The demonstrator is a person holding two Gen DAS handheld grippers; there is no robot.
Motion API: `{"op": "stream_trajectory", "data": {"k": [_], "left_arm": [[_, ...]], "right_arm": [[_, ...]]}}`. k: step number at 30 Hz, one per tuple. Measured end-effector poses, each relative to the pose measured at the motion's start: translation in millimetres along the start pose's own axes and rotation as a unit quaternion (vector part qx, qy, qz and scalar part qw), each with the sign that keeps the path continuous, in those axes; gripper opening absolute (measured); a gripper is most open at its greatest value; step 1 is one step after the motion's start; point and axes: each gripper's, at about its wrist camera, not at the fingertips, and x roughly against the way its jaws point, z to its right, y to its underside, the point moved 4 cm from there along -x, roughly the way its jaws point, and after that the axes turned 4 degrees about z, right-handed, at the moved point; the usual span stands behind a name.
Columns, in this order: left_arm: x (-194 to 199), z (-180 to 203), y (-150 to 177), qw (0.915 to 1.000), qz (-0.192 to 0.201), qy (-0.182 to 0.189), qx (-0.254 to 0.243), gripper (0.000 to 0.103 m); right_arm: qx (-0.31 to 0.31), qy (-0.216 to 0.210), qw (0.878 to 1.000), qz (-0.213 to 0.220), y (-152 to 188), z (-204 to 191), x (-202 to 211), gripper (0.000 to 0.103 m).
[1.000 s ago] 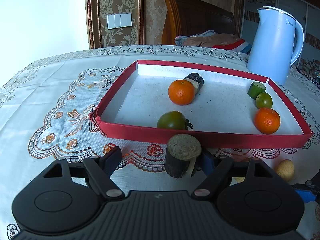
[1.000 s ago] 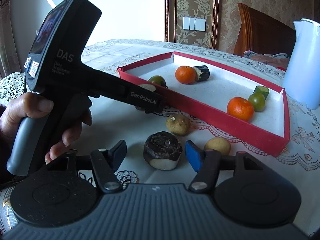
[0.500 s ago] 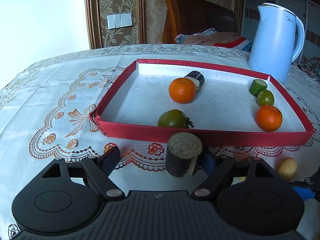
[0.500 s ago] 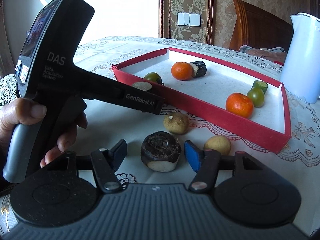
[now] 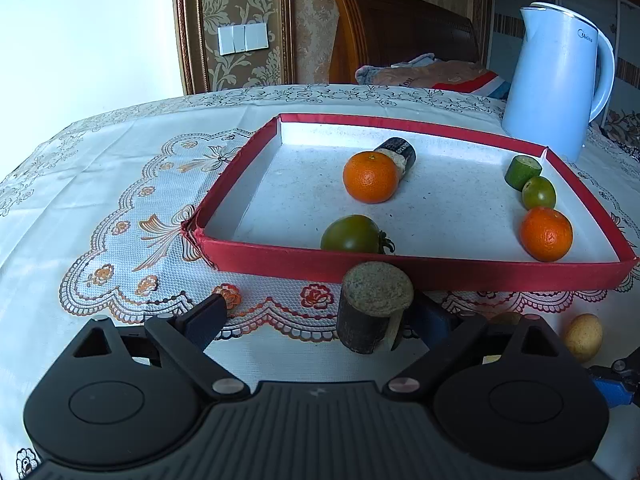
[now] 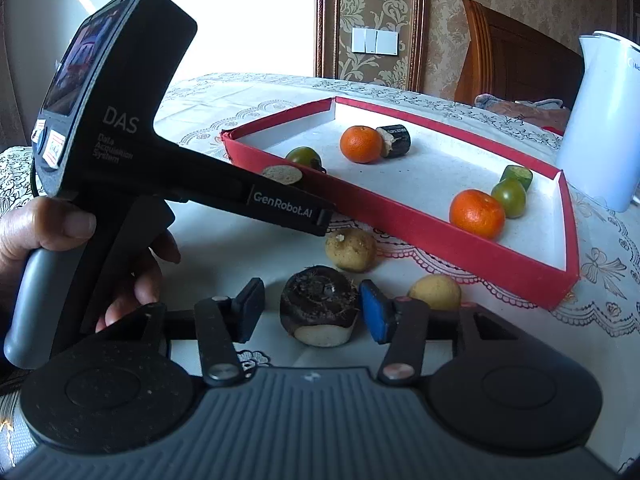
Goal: Organize fruits
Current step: 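Grasp the dark round eggplant slice with the right tool while the left tool holds its eggplant piece, then carry the eggplant slice with the right tool while the left tool carries its eggplant piece into the tray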
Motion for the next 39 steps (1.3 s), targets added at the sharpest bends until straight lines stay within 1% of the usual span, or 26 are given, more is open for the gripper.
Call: {"op": "stream_trajectory", "data": {"k": [4, 5, 6, 17, 18, 20, 22, 24, 26, 28, 29, 30, 32, 36, 39], "left_arm": [[0, 0, 0, 1.0, 0.0, 0.0, 0.0, 0.097], [0, 0, 0, 1.0, 0.0, 0.0, 0.0, 0.097], [0, 0, 0, 1.0, 0.0, 0.0, 0.0, 0.097], [2, -2, 0, 1.0, 0.002, 0.003, -0.002, 0.096], [2, -2, 0, 1.0, 0.003, 0.003, -0.002, 0.092], [3, -3, -1, 1.0, 0.005, 0.005, -0.001, 0.09], [4, -3, -1, 0.9999, 0.007, 0.007, -0.004, 0.084], [7, -1, -1, 0.9998, 0.013, 0.009, -0.011, 0.066], [9, 1, -1, 0.9997, 0.017, 0.008, -0.015, 0.058], [9, 0, -1, 0.9997, 0.017, 0.008, -0.014, 0.057], [9, 0, -2, 0.9997, 0.017, 0.009, -0.012, 0.053], [10, -1, -2, 0.9997, 0.018, 0.009, -0.011, 0.045], [11, -1, -2, 0.9997, 0.02, 0.009, -0.01, 0.037], [12, -2, -2, 0.9997, 0.021, 0.013, -0.009, 0.033], [13, -4, -3, 0.9997, 0.022, 0.011, -0.002, 0.033]], "right_arm": [[0.0, 0.003, 1.0, 0.001, 0, 0, 1, 0.044], [0.0, 0.005, 1.0, 0.002, 0, 1, 1, 0.039], [0.0, 0.005, 1.0, 0.002, 0, 1, 1, 0.039], [0.005, 0.008, 1.0, 0.007, 0, 0, 2, 0.038], [0.005, 0.008, 1.0, 0.007, 0, 0, 2, 0.038], [0.004, 0.009, 1.0, 0.009, 0, 0, 3, 0.038], [0.004, 0.011, 1.0, 0.012, 0, 0, 4, 0.038], [0.003, 0.012, 1.0, 0.014, -1, 0, 5, 0.038], [0.001, 0.012, 1.0, 0.015, -1, 0, 5, 0.038], [-0.001, 0.012, 1.0, 0.016, 0, 1, 5, 0.038], [-0.002, 0.012, 1.0, 0.016, 0, 1, 5, 0.038], [-0.003, 0.012, 1.0, 0.016, 0, 1, 6, 0.038], [-0.005, 0.014, 1.0, 0.018, 0, 2, 6, 0.038], [-0.007, 0.016, 1.0, 0.021, -1, 3, 7, 0.038], [-0.007, 0.02, 0.999, 0.03, -1, 3, 9, 0.038]]}}
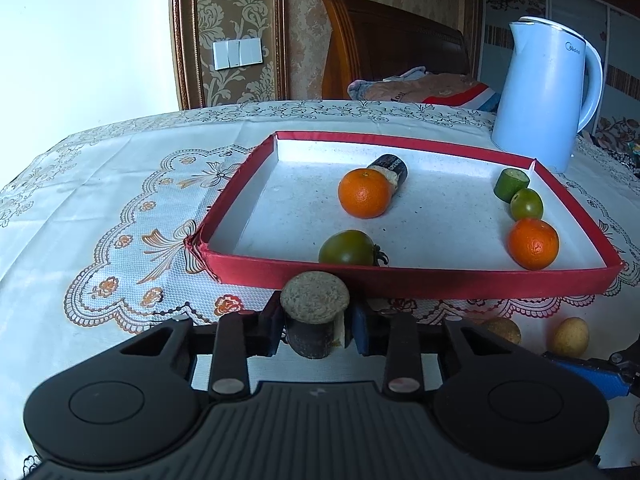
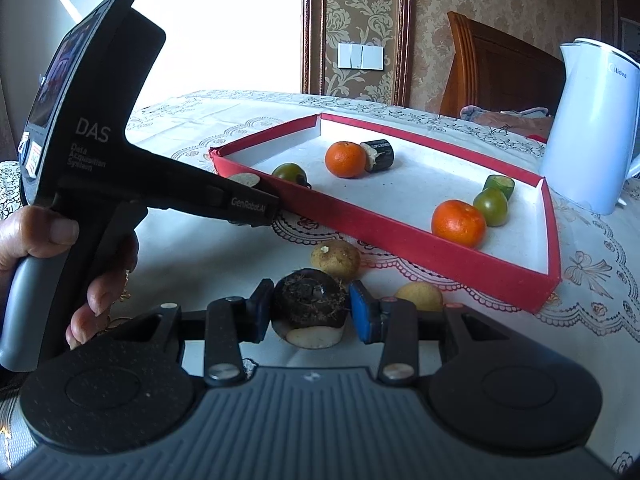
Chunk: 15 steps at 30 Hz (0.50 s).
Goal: Organize fruits
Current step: 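Carry the eggplant slice with the right tool while the left tool carries its eggplant piece into the tray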
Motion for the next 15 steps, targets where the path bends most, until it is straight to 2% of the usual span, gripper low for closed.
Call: {"op": "stream_trajectory", "data": {"k": [6, 11, 15], "left_arm": [[8, -6, -3, 0.9997, 0.019, 0.0, 0.017, 0.033], [14, -9, -7, 0.9991, 0.027, 0.012, 0.031, 0.033], [20, -8, -8, 0.9986, 0.034, 0.023, 0.034, 0.033]], "right_arm": [[-0.007, 0.019, 0.999, 0.033, -3, 4, 11, 0.038], [-0.007, 0.057, 0.995, 0.078, -13, 13, 24, 0.038], [-0.022, 0.073, 0.993, 0.091, -24, 30, 28, 0.038]]}}
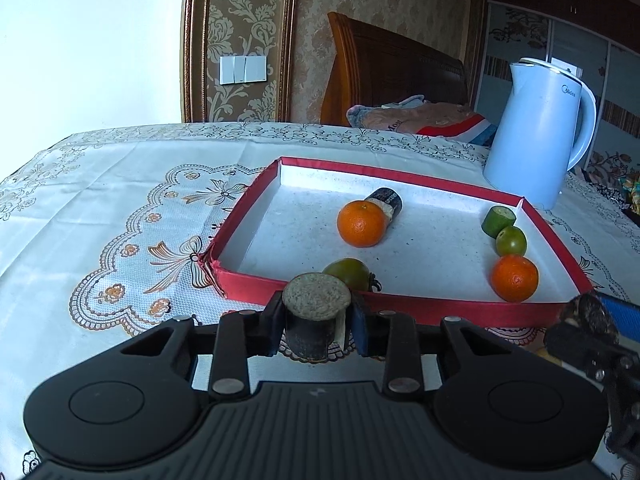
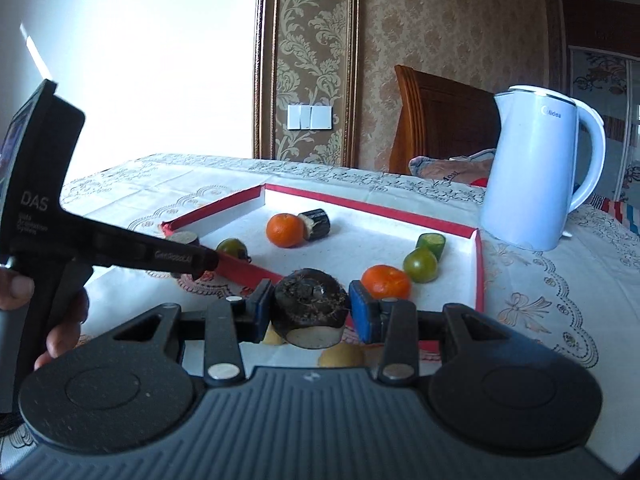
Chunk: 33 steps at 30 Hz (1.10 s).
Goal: Organize fruits
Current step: 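Carry the eggplant slice with the right tool while the left tool carries its eggplant piece into the tray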
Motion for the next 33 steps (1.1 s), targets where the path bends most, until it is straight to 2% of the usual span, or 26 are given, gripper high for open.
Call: {"op": "stream_trajectory", "data": {"k": [6, 11, 22, 33], "left_arm": [[13, 4, -7, 0.9998, 0.011, 0.017, 0.003, 0.033], [13, 17, -26, 0.9993, 0.029, 0.021, -0.008, 0.033], [-45, 39, -50, 0.9998, 0.015, 0.003, -0.014, 0.033], [-76, 40, -53, 0.9997, 0.008, -0.014, -0.017, 0.033]], "right_arm": [[-0.019, 0.021, 1.0, -0.001, -8, 23, -11, 0.038], [-0.023, 0.041, 0.999, 0.006, -17, 34, -22, 0.038], [-0.045, 0.065, 0.997, -0.015, -38, 57, -80, 0.038], [-0.065, 0.076, 0.994, -0.039, -41, 71, -123, 0.038]]}}
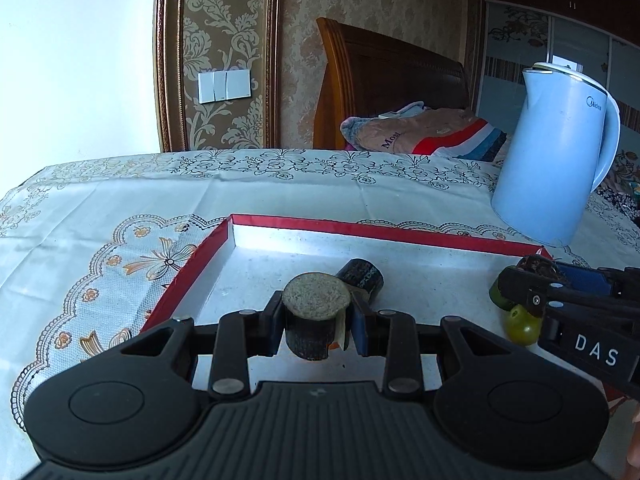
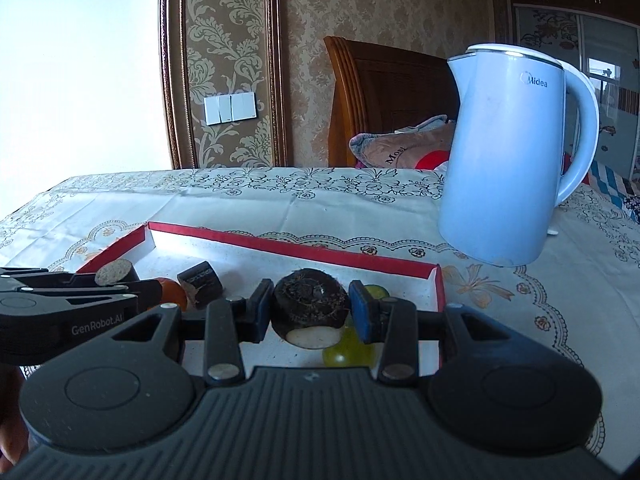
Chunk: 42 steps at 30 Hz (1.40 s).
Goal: Organize fruits
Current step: 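Carry the eggplant slice with the right tool while the left tool carries its eggplant piece into the tray, then open the left tool to drop the eggplant piece while the right tool releases its slice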
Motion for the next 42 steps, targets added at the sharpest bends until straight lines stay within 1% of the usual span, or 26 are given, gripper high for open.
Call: {"op": "stream_trajectory", "data": {"k": [8, 15, 24, 28, 32, 42], "left_arm": [[-9, 0, 0, 1.0, 0.002, -0.001, -0.003, 0.033], [-6, 2, 1, 0.9997, 0.016, -0.016, -0.012, 0.033], [-8, -2, 0, 0.9998, 0.014, -0.013, -0.003, 0.033], [-8, -3, 1, 0.9998, 0.013, -0.013, -0.001, 0.033], [-8, -4, 1, 0.9998, 0.012, -0.016, 0.004, 0.038], [-8, -4, 1, 0.9998, 0.011, -0.014, 0.005, 0.038]], "right_arm": [[-0.01, 0.006, 1.0, -0.013, 1, 2, -16, 0.038], [-0.026, 0.009, 1.0, -0.013, 0, 8, -17, 0.038], [-0.03, 0.008, 0.999, -0.012, 0, 9, -16, 0.038], [-0.025, 0.012, 1.0, -0.005, -1, 8, -14, 0.038], [-0.021, 0.011, 1.0, -0.003, -1, 6, -13, 0.038], [-0.024, 0.012, 1.0, -0.001, 0, 7, -11, 0.038]]}}
